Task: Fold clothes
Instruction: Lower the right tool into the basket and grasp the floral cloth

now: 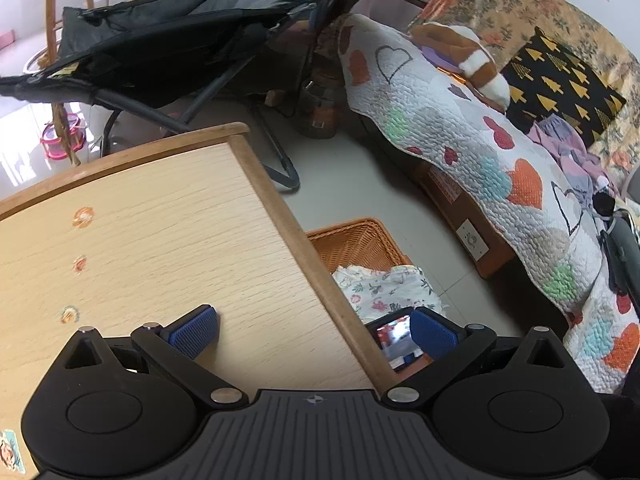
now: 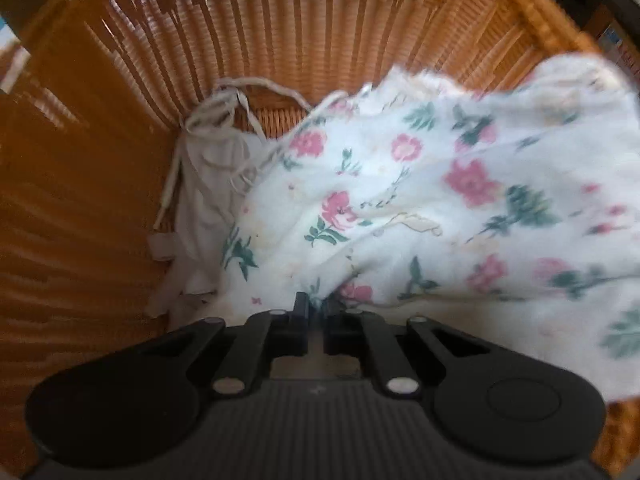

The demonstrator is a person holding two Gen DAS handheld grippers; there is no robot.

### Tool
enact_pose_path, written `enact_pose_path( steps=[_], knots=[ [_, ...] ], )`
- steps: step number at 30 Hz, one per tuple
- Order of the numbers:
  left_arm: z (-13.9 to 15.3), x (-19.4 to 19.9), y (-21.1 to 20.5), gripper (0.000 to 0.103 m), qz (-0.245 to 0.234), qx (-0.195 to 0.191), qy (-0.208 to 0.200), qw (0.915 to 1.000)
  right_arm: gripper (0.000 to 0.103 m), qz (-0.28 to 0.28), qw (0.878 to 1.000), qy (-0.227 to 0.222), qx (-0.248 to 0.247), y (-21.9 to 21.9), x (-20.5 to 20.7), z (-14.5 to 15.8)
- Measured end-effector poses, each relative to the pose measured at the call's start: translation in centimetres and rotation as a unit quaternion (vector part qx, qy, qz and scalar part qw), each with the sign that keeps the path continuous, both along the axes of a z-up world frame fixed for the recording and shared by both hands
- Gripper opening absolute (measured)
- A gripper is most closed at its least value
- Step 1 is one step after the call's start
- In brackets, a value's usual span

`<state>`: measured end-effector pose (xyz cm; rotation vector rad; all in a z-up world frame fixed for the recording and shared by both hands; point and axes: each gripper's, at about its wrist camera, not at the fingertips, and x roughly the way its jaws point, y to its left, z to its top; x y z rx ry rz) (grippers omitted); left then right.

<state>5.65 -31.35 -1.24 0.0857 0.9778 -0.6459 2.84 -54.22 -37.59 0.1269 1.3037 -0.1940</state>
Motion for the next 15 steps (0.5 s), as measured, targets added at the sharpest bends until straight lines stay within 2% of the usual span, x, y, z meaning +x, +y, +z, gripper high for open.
enact_pose_path(
  steps=[6, 11, 15],
  knots=[
    [0.8, -0.6, 1.4, 0.103, 0.014, -0.005, 0.01, 0.9998, 0.006, -0.005, 1.0, -0.011, 0.001, -0.9, -1.3, 4.9],
    [2.0, -2.0, 2.4, 0.103, 0.011, 0.002, 0.002, 0.9999, 0.005, -0.004, 1.0, -0.03, 0.001, -1.0, -2.5, 9.1],
    [3.1, -2.8, 3.7, 0.103, 0.018, -0.004, 0.022, 0.9996, 0.005, 0.007, 0.999, -0.052, 0.0, -0.7, -3.5, 13.3]
  ],
)
